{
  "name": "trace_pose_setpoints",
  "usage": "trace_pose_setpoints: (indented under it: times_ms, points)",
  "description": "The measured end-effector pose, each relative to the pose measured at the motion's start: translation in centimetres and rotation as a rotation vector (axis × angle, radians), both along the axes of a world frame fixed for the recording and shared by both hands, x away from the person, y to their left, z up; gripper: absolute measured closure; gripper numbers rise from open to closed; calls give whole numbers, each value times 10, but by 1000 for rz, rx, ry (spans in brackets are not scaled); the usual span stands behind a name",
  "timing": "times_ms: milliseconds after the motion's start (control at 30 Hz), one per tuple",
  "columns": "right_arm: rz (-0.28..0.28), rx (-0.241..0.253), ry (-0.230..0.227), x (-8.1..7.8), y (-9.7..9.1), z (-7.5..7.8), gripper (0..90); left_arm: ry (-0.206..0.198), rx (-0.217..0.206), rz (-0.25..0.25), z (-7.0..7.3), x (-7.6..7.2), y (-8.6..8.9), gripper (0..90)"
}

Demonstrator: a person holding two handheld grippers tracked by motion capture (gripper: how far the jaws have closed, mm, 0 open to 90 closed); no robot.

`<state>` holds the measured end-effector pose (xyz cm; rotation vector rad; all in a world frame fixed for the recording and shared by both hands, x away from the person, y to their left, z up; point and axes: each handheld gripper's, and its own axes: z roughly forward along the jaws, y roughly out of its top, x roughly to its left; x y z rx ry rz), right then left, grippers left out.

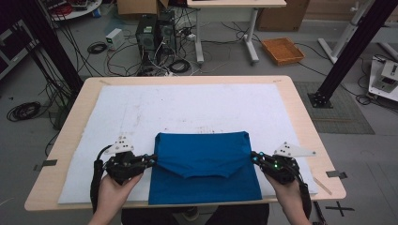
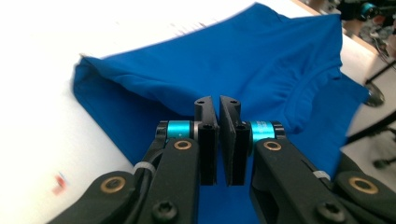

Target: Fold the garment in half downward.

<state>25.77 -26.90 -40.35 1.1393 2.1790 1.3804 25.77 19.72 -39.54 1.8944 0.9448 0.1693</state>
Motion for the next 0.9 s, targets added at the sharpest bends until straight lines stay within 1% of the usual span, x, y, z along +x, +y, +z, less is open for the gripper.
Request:
trace_pose_setpoints:
  times_ms: [133,200,367,467,600,667,900]
  points:
    - [18,-3,3,-16,-3,-3,900,23,-6,-30,-1,-14,0,857]
    - [22,-1,10,-24,-3,-4,900,23,-7,-35,-1,-19,2,857]
    - [35,-14,8,-40,-3,-5,900,43,-17,-48,-3,-27,3,857]
    - [37,-24,10,-47,-4,-7,900,50,-6,-62,-5,-33,2,857]
    - [24,-15,17,-55,-6,-12,900,60,6,-77,-9,-40,-1,857]
    - [28,-20,27,-58,-7,-15,900,62,19,-78,-11,-42,-1,857]
    - [35,-45,45,-59,-6,-24,899,84,36,-66,-24,-41,-1,854]
